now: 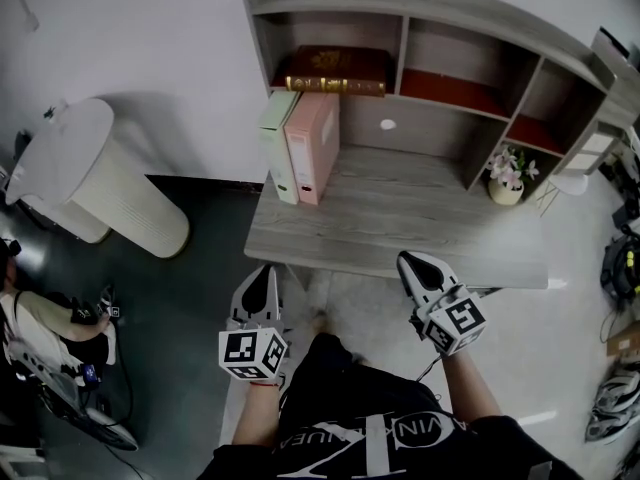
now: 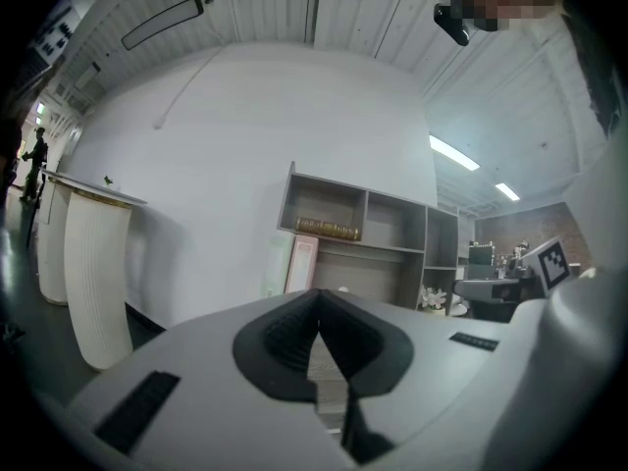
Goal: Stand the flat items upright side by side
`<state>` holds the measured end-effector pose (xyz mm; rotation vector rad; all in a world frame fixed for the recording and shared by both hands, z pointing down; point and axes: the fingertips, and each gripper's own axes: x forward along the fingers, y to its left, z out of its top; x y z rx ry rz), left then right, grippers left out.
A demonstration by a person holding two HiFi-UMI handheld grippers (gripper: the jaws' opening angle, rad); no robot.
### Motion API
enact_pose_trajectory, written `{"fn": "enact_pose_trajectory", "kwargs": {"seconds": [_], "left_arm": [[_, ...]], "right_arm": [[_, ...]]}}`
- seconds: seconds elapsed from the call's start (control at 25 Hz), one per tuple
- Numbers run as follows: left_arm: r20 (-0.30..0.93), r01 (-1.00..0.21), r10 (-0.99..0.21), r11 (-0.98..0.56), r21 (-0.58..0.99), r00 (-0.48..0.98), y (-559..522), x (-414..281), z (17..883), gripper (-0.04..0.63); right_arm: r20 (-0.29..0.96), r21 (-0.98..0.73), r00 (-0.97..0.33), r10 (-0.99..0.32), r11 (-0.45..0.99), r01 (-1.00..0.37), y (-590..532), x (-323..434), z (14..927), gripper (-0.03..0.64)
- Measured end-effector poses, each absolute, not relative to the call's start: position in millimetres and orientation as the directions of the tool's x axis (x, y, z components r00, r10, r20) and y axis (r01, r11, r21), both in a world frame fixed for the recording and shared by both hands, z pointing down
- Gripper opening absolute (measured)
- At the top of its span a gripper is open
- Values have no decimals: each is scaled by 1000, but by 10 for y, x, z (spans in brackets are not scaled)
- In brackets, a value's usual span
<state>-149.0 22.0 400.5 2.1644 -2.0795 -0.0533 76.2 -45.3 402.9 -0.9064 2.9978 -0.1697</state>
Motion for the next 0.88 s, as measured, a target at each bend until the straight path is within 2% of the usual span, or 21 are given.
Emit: {"fn": "enact_pose_trajectory", "kwargs": {"seconds": [0.08, 0.4, 0.6, 0.88], "left_arm": [[55, -991, -998, -34, 132, 41, 242, -1490, 3962, 3], [12, -992, -1000, -23, 127, 25, 314, -1469, 3823, 3], [-9, -993, -1000, -22, 113, 21, 323, -1440, 3725, 3], [-11, -994, -1000, -20, 109, 19, 325, -1406, 3707, 3]], "right_arm": [[49, -95, -829, -556, 824, -558, -451, 784, 4054, 9], [-26, -101, -835, -550, 832, -545, -423, 797, 3871, 9], [9, -77, -825, -565, 822, -564, -466, 859, 3899, 9], [-3, -82, -830, -558, 828, -555, -441, 867, 3879, 9]]}}
